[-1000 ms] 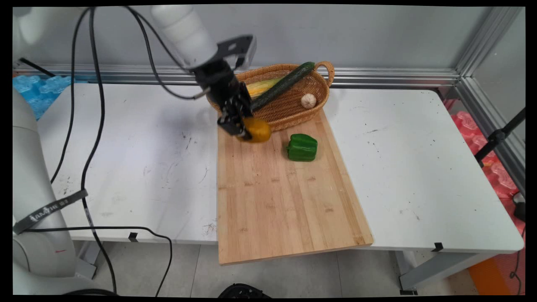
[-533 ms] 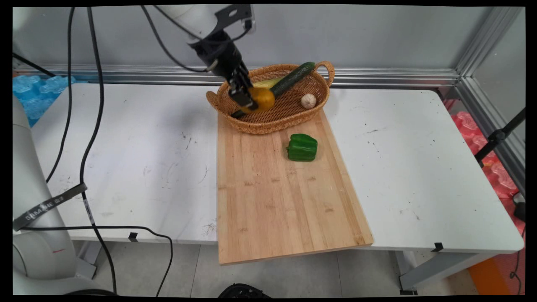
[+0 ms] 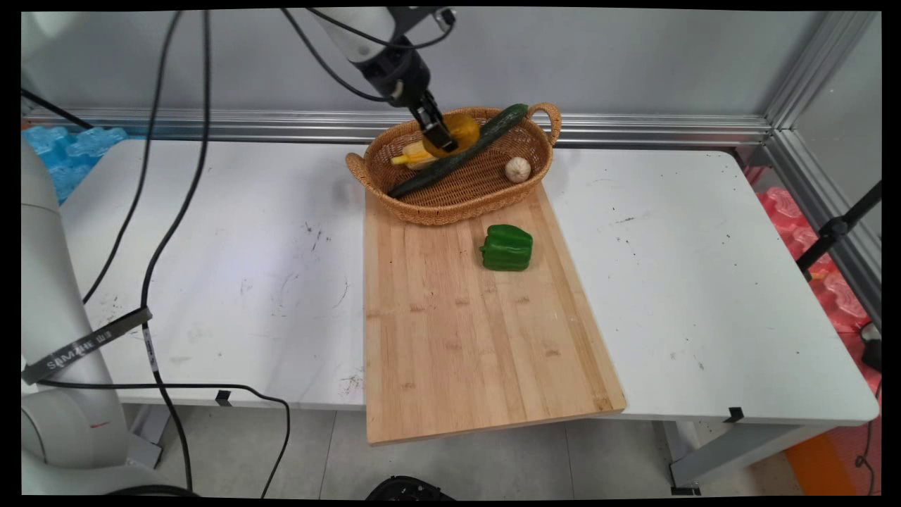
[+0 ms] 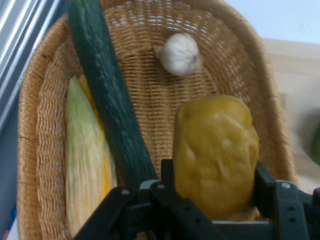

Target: Place the picked object in the vegetable basket

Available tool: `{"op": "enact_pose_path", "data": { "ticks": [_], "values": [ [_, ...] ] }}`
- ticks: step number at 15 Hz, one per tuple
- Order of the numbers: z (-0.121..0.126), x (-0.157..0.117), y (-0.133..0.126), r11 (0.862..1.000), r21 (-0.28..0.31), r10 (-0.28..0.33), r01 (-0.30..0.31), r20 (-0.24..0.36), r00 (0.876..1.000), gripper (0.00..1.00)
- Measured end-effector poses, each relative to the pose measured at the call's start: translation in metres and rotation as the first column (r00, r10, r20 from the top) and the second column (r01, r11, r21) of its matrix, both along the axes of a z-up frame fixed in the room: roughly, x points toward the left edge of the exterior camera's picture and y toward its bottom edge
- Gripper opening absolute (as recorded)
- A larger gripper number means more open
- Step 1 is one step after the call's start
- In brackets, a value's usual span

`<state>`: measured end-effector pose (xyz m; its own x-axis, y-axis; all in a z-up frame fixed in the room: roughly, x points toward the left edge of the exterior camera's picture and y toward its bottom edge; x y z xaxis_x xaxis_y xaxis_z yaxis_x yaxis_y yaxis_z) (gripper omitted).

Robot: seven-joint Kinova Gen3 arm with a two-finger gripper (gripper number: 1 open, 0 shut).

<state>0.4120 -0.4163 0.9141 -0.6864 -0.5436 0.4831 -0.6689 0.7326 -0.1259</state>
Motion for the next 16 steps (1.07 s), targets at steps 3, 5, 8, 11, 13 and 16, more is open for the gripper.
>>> {"op": "enact_pose_path", "data": {
  "ticks": [3, 5, 8, 11, 13, 16],
  "values": [
    [-0.018, -0.008, -0.017, 1.0, -0.007, 0.023, -0.023, -0.004, 1.0, 0.0],
    [-0.037, -0.016, -0.03, 0.999, -0.003, 0.035, -0.035, -0.007, 0.999, 0.0],
    [-0.063, -0.027, -0.046, 0.999, 0.009, 0.047, -0.047, -0.014, 0.999, 0.0],
    [-0.087, -0.035, -0.058, 0.998, 0.023, 0.056, -0.055, -0.021, 0.998, 0.0],
    [-0.097, -0.039, -0.063, 0.998, 0.028, 0.059, -0.058, -0.025, 0.998, 0.0],
    [-0.109, -0.042, -0.069, 0.997, 0.036, 0.063, -0.062, -0.028, 0.998, 0.0]
  ]
}}
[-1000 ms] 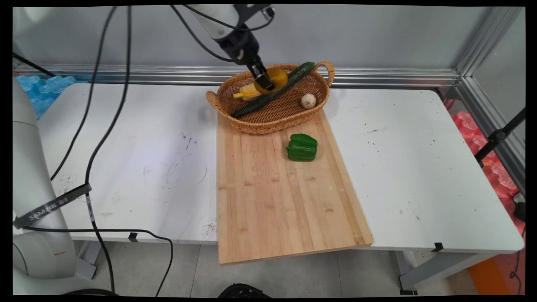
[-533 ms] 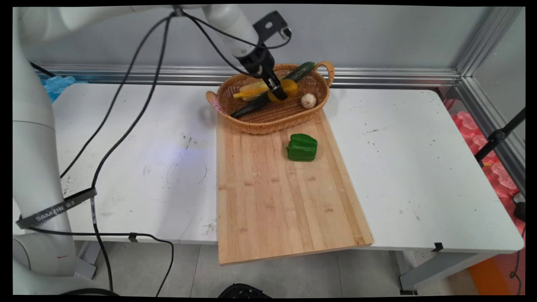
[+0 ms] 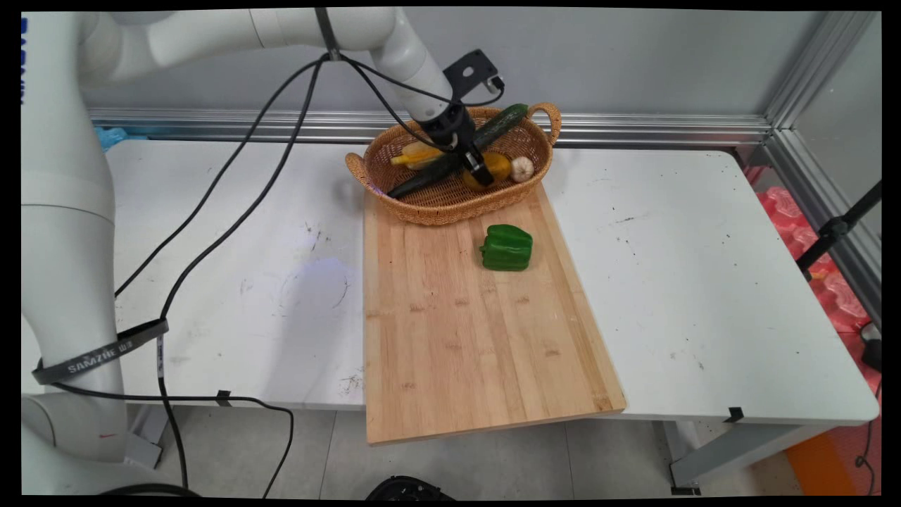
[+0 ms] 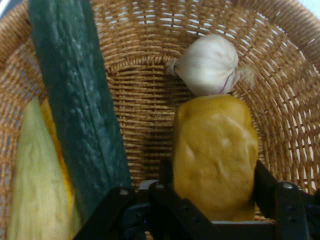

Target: Place the picked object in the vegetable basket

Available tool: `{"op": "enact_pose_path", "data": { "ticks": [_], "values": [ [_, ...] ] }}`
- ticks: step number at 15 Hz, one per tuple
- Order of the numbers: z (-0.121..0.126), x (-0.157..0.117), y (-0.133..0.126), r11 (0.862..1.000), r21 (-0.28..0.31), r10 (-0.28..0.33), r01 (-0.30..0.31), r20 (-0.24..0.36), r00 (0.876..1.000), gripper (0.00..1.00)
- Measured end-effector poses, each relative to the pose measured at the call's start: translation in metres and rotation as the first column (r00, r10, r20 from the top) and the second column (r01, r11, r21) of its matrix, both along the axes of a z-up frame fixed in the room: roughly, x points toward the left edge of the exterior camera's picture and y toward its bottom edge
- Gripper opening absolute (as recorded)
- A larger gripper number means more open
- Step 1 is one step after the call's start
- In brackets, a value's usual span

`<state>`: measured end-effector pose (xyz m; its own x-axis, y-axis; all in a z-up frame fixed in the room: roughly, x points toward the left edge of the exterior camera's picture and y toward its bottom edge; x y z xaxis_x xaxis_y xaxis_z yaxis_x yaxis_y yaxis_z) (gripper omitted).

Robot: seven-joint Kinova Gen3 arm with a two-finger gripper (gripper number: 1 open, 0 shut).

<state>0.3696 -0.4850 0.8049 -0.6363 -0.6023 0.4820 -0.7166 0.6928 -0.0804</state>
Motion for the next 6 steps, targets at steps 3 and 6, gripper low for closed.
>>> {"op": "enact_pose_path", "data": {
  "ticks": [3, 6],
  "values": [
    [-0.0064, -0.0012, -0.0019, 1.0, 0.005, 0.001, -0.001, -0.003, 1.0, 1.0],
    [-0.0077, -0.0028, -0.0044, 1.0, 0.0, -0.004, 0.004, -0.008, 1.0, 1.0]
  ]
}}
